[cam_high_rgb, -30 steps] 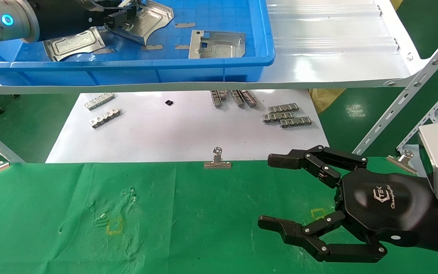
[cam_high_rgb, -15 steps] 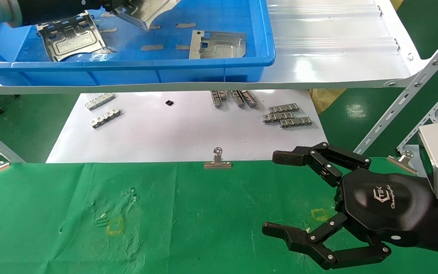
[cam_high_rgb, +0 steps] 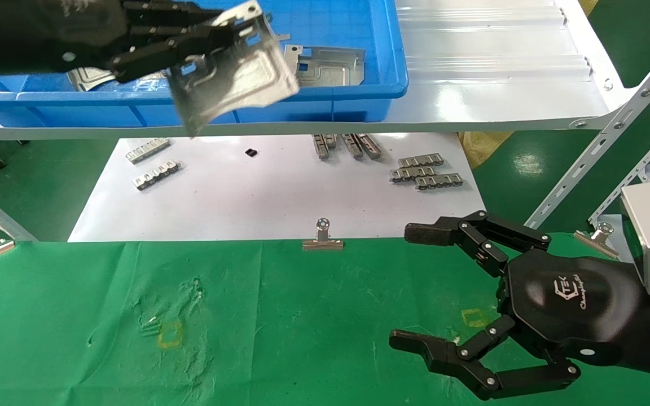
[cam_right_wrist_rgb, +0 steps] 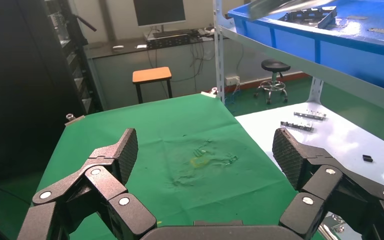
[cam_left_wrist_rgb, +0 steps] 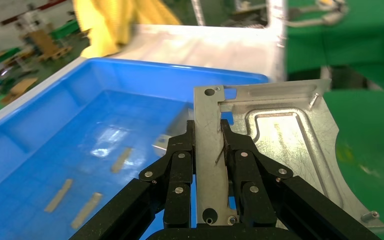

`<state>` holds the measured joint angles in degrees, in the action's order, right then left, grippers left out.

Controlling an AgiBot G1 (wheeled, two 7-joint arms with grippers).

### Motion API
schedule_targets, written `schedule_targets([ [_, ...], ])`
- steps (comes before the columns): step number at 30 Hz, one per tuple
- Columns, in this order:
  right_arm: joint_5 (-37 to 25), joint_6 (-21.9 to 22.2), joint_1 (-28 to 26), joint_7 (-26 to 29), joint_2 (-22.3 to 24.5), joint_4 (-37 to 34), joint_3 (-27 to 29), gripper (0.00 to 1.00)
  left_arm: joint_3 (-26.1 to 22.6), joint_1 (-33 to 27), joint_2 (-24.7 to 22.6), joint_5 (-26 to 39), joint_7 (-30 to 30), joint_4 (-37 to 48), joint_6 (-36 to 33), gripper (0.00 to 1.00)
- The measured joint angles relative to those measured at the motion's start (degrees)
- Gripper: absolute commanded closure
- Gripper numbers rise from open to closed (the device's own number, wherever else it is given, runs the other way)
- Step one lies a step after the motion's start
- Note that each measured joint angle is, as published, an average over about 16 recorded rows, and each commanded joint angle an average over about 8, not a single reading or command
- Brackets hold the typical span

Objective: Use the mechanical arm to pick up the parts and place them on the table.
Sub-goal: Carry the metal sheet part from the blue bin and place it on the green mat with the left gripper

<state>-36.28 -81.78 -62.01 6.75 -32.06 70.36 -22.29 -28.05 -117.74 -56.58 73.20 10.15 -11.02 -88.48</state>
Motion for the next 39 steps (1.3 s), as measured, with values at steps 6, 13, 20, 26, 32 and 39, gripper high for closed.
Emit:
schedule_targets([
  [6,0.0,0.0,0.0,0.0,0.0,0.0,0.0,0.0,-2.9,4.8,5.8,-4.8,2.3,-10.2,-3.4,1.0],
  [13,0.0,0.0,0.0,0.0,0.0,0.0,0.0,0.0,-8.3,12.9,13.6,-12.7,3.1,-22.9,-3.1,1.0],
  [20,0.0,0.0,0.0,0.0,0.0,0.0,0.0,0.0,-13.7,19.4,16.7,-15.0,8.4,-24.3,-1.2,1.0],
  [26,0.0,0.0,0.0,0.0,0.0,0.0,0.0,0.0,-16.5,22.1,14.4,-12.1,16.5,-16.8,0.9,1.0],
  [32,0.0,0.0,0.0,0.0,0.0,0.0,0.0,0.0,-18.2,23.2,11.6,-9.2,24.4,-9.6,1.4,1.0],
  [39,0.0,0.0,0.0,0.0,0.0,0.0,0.0,0.0,-19.8,23.1,9.6,-6.9,30.0,-4.3,0.1,0.49],
])
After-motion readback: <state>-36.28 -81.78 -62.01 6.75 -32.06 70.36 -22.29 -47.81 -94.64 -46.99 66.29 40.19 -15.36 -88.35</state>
